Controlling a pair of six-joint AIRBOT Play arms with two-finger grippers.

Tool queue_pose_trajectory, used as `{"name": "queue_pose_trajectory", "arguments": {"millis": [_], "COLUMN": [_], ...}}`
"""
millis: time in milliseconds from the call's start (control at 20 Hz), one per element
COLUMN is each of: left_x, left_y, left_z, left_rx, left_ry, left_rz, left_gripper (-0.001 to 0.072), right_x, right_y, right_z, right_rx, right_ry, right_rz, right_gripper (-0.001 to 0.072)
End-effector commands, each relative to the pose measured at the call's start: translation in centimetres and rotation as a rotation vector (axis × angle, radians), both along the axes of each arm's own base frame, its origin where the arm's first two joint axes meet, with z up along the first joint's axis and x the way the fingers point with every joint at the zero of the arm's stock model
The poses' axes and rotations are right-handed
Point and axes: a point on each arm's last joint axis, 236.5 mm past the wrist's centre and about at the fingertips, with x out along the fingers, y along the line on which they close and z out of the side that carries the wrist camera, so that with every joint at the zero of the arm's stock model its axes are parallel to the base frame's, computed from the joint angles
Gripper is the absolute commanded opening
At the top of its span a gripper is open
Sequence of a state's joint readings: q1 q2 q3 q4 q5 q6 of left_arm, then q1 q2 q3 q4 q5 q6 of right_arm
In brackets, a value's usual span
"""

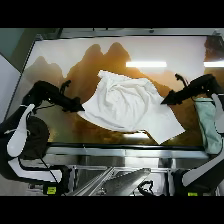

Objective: Fold the shirts.

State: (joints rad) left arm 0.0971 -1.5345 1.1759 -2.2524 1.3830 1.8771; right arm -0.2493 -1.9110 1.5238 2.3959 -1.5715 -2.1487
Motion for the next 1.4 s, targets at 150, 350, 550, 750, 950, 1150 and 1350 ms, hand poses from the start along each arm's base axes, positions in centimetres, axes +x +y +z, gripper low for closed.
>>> {"name": "queue_pose_trajectory", "arguments": {"millis": [150, 350, 550, 750, 950, 1150, 1350], "left_x": [0.0, -17.9, -27.1, -21.3, -9.8, 2.4, 10.4], "left_y": [-0.9, 3.0, 6.2, 5.4, 3.9, 3.2, 5.8], "left_z": [33.9, 58.4, 61.8, 58.6, 49.7, 32.0, 11.3], "left_rx": [-0.084, -0.036, 0.157, 0.191, 0.21, 0.264, 0.364], "left_ry": [-0.939, -1.818, -1.983, -1.747, -1.399, -0.982, -0.658], "left_rz": [0.187, 0.491, 0.624, 0.497, 0.359, 0.295, 0.331], "left_gripper": [0.0015, 0.0015, 0.0015, 0.0015, 0.0015, 0.0015, 0.0015], "right_x": [-0.8, -12.9, -24.2, -22.9, -12.7, -1.3, 8.5], "right_y": [3.0, 3.7, 3.1, 2.7, 1.4, 0.5, -1.5], "right_z": [35.2, 57.2, 65.2, 63.6, 54.5, 38.6, 17.9], "right_rx": [0.148, -0.078, -0.345, -0.376, -0.227, -0.156, -0.204], "right_ry": [-0.878, -1.646, -2.048, -1.977, -1.615, -1.229, -0.836], "right_rz": [-0.064, -0.257, -0.447, -0.432, -0.357, -0.347, -0.442], "right_gripper": [0.0024, 0.0024, 0.0023, 0.0023, 0.0023, 0.0023, 0.0022]}}
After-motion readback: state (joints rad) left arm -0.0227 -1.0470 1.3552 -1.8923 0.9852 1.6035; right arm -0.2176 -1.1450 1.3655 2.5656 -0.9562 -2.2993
